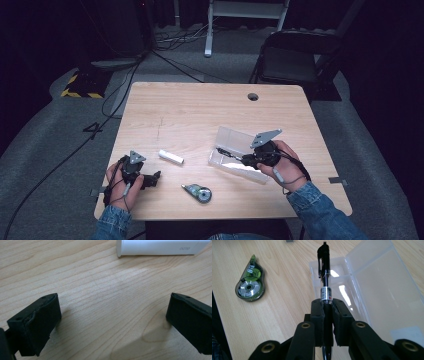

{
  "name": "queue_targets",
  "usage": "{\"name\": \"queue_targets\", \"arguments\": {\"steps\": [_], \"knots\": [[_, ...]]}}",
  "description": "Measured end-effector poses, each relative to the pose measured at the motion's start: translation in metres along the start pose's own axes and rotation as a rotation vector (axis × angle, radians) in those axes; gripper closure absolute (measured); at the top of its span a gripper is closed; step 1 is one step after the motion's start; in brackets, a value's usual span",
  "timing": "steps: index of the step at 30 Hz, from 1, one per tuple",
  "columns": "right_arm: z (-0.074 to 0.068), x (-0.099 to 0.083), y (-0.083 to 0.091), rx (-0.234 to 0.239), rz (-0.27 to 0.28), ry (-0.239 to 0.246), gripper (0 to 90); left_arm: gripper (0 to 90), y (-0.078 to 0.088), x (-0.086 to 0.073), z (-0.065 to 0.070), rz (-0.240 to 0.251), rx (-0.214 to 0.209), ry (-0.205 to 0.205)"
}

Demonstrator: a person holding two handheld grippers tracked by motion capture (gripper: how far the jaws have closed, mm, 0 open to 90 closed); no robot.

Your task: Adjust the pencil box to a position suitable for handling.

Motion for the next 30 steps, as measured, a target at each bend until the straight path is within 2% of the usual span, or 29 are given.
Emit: {"name": "queue_targets", "arguments": {"steps": [17, 30], "knots": [[0.021, -0.022, -0.002, -0.042, -0.068, -0.038, 80.4, 0.2, 0.0, 0.0, 0.0, 0.0, 0.0, 0.0], [0.029, -0.036, -0.008, -0.057, -0.1, -0.07, 80.3, 0.2, 0.0, 0.0, 0.0, 0.0, 0.0, 0.0]]}}
Point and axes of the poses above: each handheld gripper's, and its own axes: y roughly backward along the jaws, x roughly out of its top, z roughly to its right, the point moved 9 cm from there along -y, roughly forward along the jaws, and after that the axes turned 8 degrees about z, right-handed, at the moved point
